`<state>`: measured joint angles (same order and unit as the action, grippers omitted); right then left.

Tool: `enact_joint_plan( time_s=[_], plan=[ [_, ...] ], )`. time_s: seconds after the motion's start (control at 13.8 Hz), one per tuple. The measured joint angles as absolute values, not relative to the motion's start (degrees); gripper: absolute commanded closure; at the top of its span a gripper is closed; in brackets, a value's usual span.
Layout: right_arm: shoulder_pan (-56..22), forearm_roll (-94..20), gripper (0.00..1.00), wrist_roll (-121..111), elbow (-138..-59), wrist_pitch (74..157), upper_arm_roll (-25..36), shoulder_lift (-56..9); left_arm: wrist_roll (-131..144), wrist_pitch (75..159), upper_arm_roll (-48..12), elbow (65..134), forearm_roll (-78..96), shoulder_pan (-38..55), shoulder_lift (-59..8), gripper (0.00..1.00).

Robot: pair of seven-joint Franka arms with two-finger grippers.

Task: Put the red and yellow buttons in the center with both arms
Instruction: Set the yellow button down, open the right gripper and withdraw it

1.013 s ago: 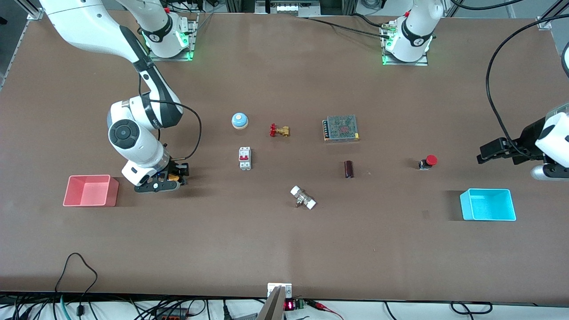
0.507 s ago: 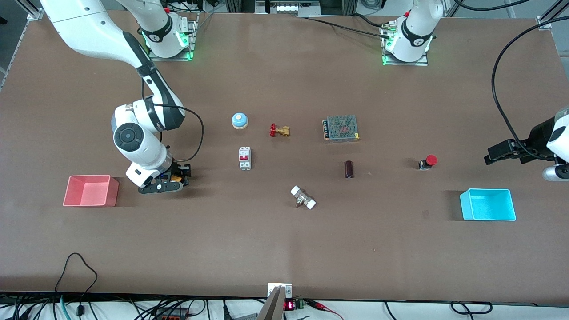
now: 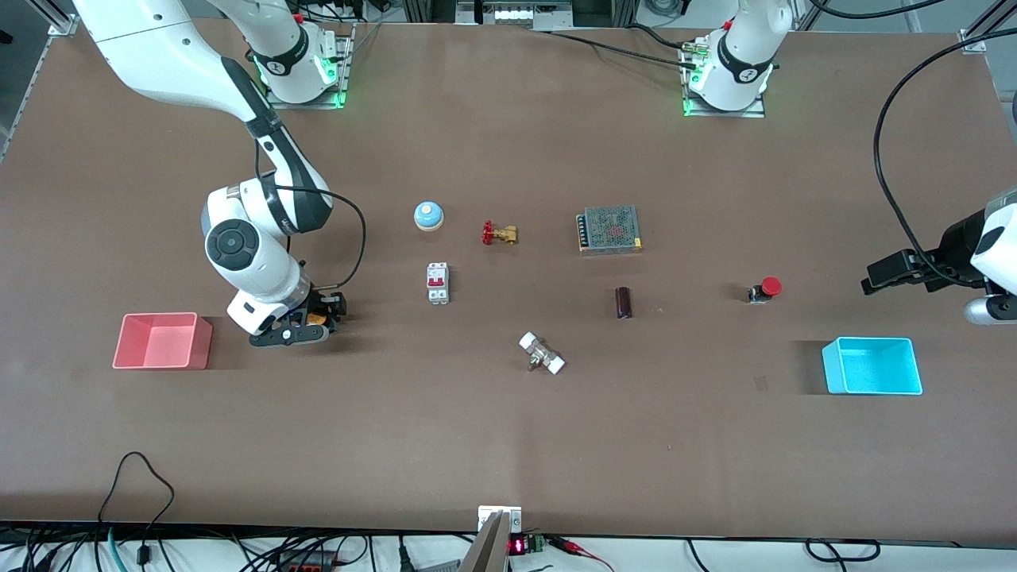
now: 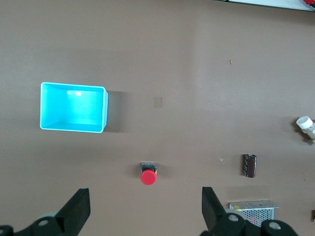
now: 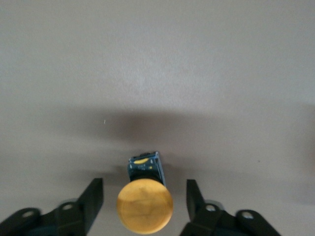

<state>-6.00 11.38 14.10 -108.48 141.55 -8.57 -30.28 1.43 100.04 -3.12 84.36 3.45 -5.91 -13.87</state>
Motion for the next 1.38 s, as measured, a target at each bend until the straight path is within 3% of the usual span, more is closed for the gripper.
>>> enact_joint_plan(
  time_s=[0.22, 0.51, 0.65, 0.94, 1.38],
  plan=[
    [-6.0, 9.8, 0.0, 14.0, -104.0, 133.2, -8.5, -26.0, 1.5, 100.0, -3.2, 84.4, 3.4, -5.9, -13.9, 0.0],
    [-6.0, 3.3, 0.0, 9.9, -93.6, 107.2, -6.3, -12.9, 1.8, 100.0, -3.0, 84.4, 3.4, -4.2, -13.9, 0.0],
    [-5.8, 2.7, 0.0, 9.0, -89.8, 99.2, -3.2, -8.1, 1.9, 100.0, -2.9, 84.4, 3.3, -4.0, -13.9, 0.0],
    [-4.6, 0.5, 0.0, 7.8, -88.8, 94.8, 1.2, -4.6, 1.9, 100.0, -2.7, 84.4, 3.3, -4.0, -13.9, 0.0],
    [-4.8, 0.4, 0.0, 8.0, -88.8, 94.1, 0.7, -5.0, 1.9, 99.2, -2.3, 83.8, 3.3, -4.0, -13.4, 0.0]
  ],
)
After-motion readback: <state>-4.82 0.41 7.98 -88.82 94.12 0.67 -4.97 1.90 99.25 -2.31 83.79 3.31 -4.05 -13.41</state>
